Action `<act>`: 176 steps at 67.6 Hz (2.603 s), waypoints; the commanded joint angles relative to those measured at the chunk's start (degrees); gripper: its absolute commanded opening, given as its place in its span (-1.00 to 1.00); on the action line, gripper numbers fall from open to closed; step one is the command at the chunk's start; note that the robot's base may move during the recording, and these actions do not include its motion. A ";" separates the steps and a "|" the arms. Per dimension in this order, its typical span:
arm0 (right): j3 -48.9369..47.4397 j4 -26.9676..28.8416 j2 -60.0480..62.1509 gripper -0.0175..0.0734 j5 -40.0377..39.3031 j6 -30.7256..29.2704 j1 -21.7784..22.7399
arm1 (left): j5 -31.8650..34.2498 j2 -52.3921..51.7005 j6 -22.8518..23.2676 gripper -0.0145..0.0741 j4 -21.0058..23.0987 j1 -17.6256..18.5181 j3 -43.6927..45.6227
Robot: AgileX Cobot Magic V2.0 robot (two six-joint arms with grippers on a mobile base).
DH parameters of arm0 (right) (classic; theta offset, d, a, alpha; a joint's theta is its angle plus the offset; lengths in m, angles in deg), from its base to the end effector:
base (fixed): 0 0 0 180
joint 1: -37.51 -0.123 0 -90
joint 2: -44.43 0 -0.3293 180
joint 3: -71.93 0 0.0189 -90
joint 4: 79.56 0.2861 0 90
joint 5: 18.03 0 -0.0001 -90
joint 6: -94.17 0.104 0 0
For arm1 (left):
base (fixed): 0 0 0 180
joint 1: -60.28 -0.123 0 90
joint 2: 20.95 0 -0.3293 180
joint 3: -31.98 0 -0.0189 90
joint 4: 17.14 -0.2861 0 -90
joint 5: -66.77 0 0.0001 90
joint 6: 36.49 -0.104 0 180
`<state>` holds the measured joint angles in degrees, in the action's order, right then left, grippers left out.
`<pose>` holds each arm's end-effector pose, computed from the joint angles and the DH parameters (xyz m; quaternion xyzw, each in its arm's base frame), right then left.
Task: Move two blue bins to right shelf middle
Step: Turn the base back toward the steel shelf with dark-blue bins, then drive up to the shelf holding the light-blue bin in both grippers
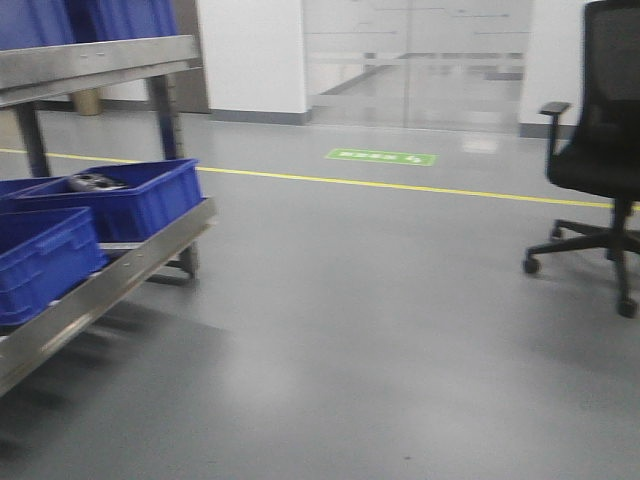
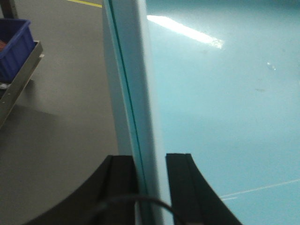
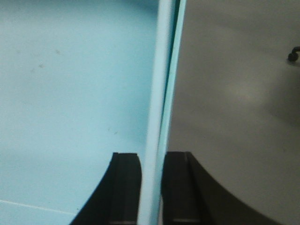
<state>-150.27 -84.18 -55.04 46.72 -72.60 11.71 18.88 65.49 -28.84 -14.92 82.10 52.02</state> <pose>0.3388 0.1553 0.5634 -0.0931 0.8690 0.1239 0.4699 0.3042 -0.1250 0.5407 0.1005 0.8339 -0.1565 0.5197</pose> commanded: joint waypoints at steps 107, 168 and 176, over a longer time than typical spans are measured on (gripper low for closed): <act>-1.11 -0.60 1.34 -0.95 -5.69 -0.64 0.02 | 4.44 -1.05 -1.02 -0.92 1.10 0.21 0.98; -1.11 -0.60 1.34 -0.95 -5.69 -0.64 0.02 | 4.44 -1.05 -1.02 -0.92 1.10 0.21 0.98; -1.11 -0.60 1.34 -0.95 -5.69 -0.64 0.02 | 4.44 -1.05 -1.02 -0.92 1.10 0.21 0.98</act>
<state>-150.27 -84.18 -55.04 46.63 -72.60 11.71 18.88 65.49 -28.84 -15.13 82.10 52.02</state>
